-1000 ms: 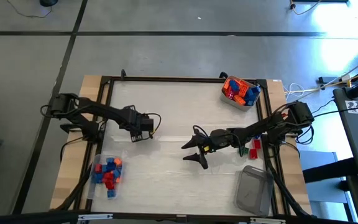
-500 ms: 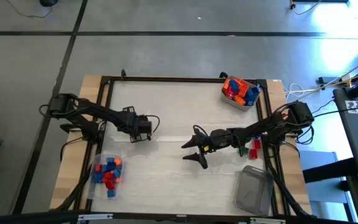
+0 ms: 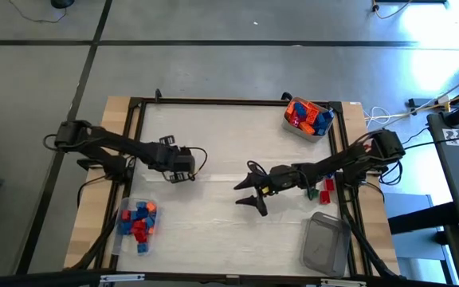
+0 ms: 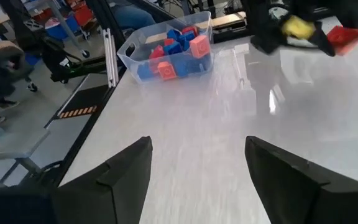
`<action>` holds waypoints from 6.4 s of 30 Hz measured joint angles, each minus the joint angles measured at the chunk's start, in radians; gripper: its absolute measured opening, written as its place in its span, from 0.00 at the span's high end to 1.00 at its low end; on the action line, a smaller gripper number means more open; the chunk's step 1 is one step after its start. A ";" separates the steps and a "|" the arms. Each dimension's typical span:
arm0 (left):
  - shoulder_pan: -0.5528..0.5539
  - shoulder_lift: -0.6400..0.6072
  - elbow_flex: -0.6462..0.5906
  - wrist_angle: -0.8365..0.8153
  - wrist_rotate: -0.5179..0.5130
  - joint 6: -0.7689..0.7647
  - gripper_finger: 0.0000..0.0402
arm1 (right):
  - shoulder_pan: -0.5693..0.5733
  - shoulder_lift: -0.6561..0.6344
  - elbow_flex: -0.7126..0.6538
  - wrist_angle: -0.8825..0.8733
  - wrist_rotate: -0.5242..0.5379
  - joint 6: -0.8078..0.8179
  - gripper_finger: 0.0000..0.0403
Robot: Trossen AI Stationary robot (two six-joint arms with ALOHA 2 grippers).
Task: Sort blocks by size
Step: Put the orange game piece into the black bin
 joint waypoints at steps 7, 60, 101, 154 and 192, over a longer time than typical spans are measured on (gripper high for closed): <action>-0.096 -0.181 0.029 0.186 0.103 -0.006 0.69 | 0.001 -0.117 0.000 -0.178 0.082 -0.068 0.36; -0.225 -0.231 0.030 1.122 0.324 -0.042 0.68 | 0.014 0.066 0.295 0.181 0.293 -1.387 0.36; -0.224 -0.229 0.029 1.113 0.319 -0.025 0.62 | 0.015 0.065 0.297 0.164 0.228 -1.428 0.50; -0.192 0.149 0.226 1.103 0.311 0.166 0.67 | 0.506 -0.200 0.296 -0.934 0.959 -0.177 0.49; -0.260 0.982 1.149 1.156 0.503 0.290 0.67 | 0.986 -0.332 0.296 -1.617 0.488 1.377 0.69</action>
